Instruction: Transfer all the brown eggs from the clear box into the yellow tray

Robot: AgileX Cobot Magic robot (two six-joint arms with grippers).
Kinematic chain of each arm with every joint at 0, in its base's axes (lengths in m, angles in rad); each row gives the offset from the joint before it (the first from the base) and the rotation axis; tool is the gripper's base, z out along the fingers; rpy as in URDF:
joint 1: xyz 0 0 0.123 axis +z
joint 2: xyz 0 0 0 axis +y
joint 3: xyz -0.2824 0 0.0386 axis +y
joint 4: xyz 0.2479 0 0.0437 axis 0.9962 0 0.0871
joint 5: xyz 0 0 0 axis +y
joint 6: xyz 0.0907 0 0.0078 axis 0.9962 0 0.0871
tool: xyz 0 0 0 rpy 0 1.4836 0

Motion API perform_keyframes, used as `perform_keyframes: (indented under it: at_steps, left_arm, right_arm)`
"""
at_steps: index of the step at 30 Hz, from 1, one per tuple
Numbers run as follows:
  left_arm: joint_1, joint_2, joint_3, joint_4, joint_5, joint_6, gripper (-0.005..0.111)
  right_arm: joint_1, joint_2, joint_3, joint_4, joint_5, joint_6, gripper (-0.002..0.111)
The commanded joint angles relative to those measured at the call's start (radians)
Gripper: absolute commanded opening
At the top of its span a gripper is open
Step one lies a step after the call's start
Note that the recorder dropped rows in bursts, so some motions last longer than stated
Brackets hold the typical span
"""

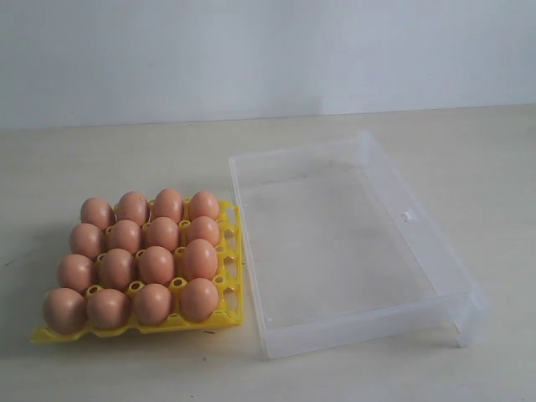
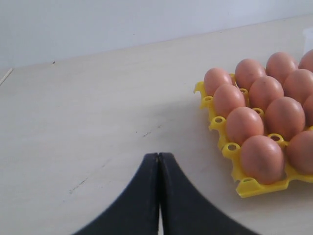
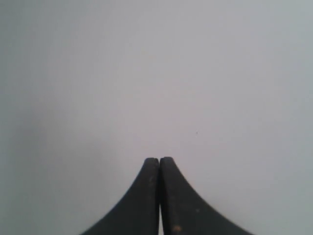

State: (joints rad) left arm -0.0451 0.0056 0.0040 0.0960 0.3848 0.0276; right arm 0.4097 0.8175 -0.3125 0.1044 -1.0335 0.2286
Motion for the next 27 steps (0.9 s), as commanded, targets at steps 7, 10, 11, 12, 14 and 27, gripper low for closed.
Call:
perform_keyframes:
  at_steps: [7, 10, 11, 12, 14, 27]
  left_arm:
    - [-0.005, -0.006, -0.004, -0.001, -0.006, -0.005, 0.0]
    - [-0.005, -0.006, -0.004, -0.001, -0.006, -0.005, 0.0]
    - [-0.005, -0.006, -0.004, -0.001, -0.006, -0.005, 0.0]
    - [-0.005, -0.006, -0.004, -0.001, -0.006, -0.005, 0.0]
    - [-0.005, -0.006, -0.004, -0.001, -0.006, -0.005, 0.0]
    - [-0.005, -0.006, -0.004, -0.001, -0.006, -0.005, 0.0]
  right_arm:
    - [-0.051, -0.181, 0.005, 0.263, 1.004, 0.004, 0.0]
    - [-0.113, -0.253, 0.005, 0.228, 1.301, 0.008, 0.0]
    - [-0.137, -0.279, 0.005, 0.181, 1.363, 0.011, 0.0]
    - [-0.161, -0.301, 0.005, 0.138, 1.395, 0.015, 0.0]
    - [-0.205, -0.359, 0.005, -0.011, 1.417, 0.034, 0.0]
    - [-0.305, -0.674, 0.082, -0.224, 1.51, 0.034, 0.0]
